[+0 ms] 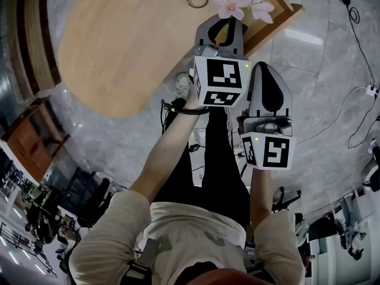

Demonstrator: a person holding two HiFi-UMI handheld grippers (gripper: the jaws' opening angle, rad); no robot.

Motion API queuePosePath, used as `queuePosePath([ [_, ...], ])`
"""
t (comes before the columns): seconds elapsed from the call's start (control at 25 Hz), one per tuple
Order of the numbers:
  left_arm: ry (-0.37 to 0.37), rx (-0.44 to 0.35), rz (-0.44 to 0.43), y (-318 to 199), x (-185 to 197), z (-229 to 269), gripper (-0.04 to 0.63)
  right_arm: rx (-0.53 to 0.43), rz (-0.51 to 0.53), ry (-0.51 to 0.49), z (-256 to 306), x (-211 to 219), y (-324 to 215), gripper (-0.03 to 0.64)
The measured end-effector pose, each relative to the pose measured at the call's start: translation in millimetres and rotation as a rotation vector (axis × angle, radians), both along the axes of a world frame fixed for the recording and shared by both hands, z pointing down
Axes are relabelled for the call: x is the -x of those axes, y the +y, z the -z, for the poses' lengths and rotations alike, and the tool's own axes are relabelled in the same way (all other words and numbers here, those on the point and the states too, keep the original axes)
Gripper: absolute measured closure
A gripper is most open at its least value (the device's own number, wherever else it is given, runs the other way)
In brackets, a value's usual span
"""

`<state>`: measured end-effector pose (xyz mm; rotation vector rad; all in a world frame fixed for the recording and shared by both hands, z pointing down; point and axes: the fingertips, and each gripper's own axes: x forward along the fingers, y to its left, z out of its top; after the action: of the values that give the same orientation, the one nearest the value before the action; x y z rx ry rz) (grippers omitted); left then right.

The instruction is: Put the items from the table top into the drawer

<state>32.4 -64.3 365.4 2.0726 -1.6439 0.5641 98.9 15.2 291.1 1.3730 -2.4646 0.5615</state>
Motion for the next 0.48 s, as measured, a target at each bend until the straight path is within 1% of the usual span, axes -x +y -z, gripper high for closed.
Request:
queuePosePath([
  [0.08,0.014,0.028,-0.059,-17,-34,-30,0.568,0.009,-0.063,0.007,-11,-29,-1,0.612],
  [0.16,0.029,0.068,-0.1,-32,-61,-62,0.568,0.02,-0.12,0.017,-23,-56,-1,0.612],
  [0.24,0.018,0.111,-0.154,-43,-82,-93,0.568,0.026,-0.164,0.029,-34,-78,-3,0.612],
  [0.36,0.002,0.186,-0.228,-52,-106,-137,0.568,0.033,-0.219,0.042,-45,-103,-4,0.612],
  [0.48,-0.01,0.246,-0.248,-58,-116,-167,0.568,0.038,-0.261,0.035,-50,-118,-1,0.612],
])
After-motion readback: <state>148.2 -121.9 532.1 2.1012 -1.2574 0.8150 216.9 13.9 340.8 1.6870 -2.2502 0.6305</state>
